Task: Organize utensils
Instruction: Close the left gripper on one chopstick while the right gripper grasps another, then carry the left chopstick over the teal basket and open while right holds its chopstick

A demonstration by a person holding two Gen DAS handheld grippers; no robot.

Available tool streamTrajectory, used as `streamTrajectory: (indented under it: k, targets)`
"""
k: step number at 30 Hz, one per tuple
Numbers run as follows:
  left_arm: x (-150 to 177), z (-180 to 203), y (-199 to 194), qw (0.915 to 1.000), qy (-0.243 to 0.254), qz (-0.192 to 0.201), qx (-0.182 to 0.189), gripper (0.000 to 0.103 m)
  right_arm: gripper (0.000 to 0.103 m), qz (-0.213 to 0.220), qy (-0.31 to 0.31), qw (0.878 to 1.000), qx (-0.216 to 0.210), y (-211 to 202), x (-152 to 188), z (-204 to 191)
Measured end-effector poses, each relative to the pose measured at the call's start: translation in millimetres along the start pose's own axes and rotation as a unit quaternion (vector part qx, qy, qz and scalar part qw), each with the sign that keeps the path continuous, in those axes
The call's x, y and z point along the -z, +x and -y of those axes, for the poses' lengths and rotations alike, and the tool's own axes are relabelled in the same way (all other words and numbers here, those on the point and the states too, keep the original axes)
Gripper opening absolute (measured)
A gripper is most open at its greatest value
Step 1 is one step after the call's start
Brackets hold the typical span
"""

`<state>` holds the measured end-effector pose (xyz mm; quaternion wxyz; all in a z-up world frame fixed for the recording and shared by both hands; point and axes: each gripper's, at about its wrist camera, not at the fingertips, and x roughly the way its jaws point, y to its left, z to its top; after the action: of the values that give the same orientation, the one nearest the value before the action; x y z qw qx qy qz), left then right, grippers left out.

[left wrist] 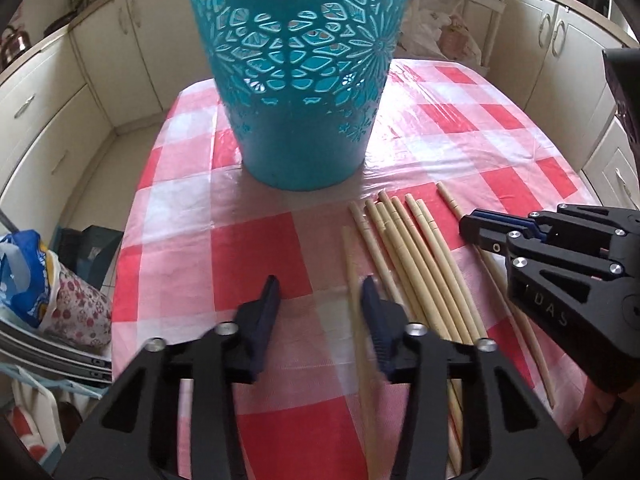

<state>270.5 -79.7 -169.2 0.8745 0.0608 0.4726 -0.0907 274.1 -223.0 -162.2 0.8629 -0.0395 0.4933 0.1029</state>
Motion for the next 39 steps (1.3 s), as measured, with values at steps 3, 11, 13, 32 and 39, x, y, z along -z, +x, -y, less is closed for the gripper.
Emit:
streamTrajectory:
  k: [3, 11, 13, 32, 39]
  targets:
    - [-0.9, -0.9, 0.1, 0.9998, 0.008, -0.002, 0.017, 0.005, 0.006, 0.002, -0.001, 1.0, -0.001, -2.9, 5.3, -2.6]
    - [3.0, -37.0, -48.9, 0.9961, -0.042, 0.043, 0.065, 0.004, 0.006, 0.026, 0.087, 0.994, -0.066, -15.2, 10.2, 22.8]
    - [2.0, -48.6, -72.0, 0.9926, -0.058, 0.07, 0.08, 0.004, 0.006, 0.043, 0.112, 0.989, -0.083, -21.4, 8.6, 31.0]
    - [-170.7, -70.7, -169.6, 0.9389, -0.109, 0.312, 0.097, 0.004, 0.006, 0.138, 0.161, 0.971, -0.11, -58.0, 7.8, 52.7]
    - [-210.9, -71.1, -138.2, 0.9192, -0.153, 0.358, 0.059, 0.004, 0.006, 0.142, 0.165, 0.969, -0.114, -55.7, 7.6, 56.5]
